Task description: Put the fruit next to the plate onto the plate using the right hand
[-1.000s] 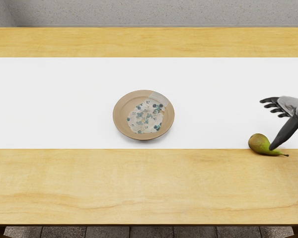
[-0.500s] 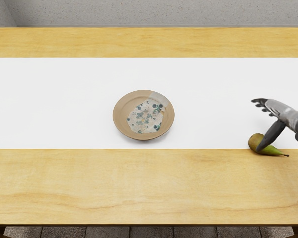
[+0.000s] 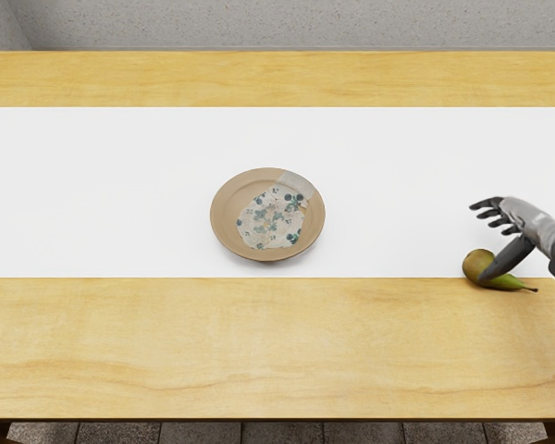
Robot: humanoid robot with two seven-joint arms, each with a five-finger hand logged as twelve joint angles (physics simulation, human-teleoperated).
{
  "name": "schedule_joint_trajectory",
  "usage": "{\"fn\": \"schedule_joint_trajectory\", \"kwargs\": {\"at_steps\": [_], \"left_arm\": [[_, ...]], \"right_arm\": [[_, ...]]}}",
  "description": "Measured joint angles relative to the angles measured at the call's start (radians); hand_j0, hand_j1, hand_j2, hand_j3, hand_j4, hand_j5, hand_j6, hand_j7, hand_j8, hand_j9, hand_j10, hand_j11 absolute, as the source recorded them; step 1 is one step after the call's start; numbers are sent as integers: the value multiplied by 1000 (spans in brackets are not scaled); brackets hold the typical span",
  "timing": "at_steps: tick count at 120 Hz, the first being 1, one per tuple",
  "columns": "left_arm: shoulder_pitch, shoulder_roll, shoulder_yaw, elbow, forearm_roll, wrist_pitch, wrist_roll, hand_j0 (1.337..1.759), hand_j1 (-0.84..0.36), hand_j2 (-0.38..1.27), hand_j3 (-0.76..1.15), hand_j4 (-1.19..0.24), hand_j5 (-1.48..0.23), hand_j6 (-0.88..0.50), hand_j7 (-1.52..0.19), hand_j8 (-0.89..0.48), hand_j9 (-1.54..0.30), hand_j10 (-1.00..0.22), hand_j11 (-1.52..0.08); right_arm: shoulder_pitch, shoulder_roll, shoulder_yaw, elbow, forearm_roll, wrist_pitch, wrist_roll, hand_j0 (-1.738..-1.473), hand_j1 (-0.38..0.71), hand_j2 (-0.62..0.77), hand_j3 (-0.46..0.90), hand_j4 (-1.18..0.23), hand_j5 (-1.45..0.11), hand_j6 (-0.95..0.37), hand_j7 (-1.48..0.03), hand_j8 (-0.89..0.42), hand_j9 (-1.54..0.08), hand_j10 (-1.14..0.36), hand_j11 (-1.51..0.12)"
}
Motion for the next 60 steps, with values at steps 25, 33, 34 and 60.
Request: {"fn": "schedule_joint_trajectory", "kwargs": {"at_steps": [25,33,34,60], "left_arm": [[0,0,0,0,0,0,0,1658,344,1,0,-4,-6,-5,-6,-5,-5,-4,-5],[0,0,0,0,0,0,0,1658,344,1,0,-5,-6,-5,-6,-5,-6,-5,-6],[0,0,0,0,0,0,0,1658,344,1,0,-5,-6,-5,-6,-5,-6,-5,-6],[0,0,0,0,0,0,0,1658,344,1,0,-5,-6,-5,-6,-5,-6,-4,-6]], "right_arm": [[-14,2,0,-2,0,-2,1,-1658,42,-88,0,-313,-407,-317,-403,-312,-409,-310,-411],[-20,1,1,-2,0,-2,1,-1658,66,-98,0,-320,-419,-326,-414,-319,-422,-317,-423],[-20,0,1,-2,0,-2,1,-1658,69,-99,0,-321,-421,-327,-416,-320,-423,-318,-424],[-25,-5,4,-14,1,-2,0,-1658,72,-82,0,-330,-432,-335,-427,-330,-433,-328,-434]]}}
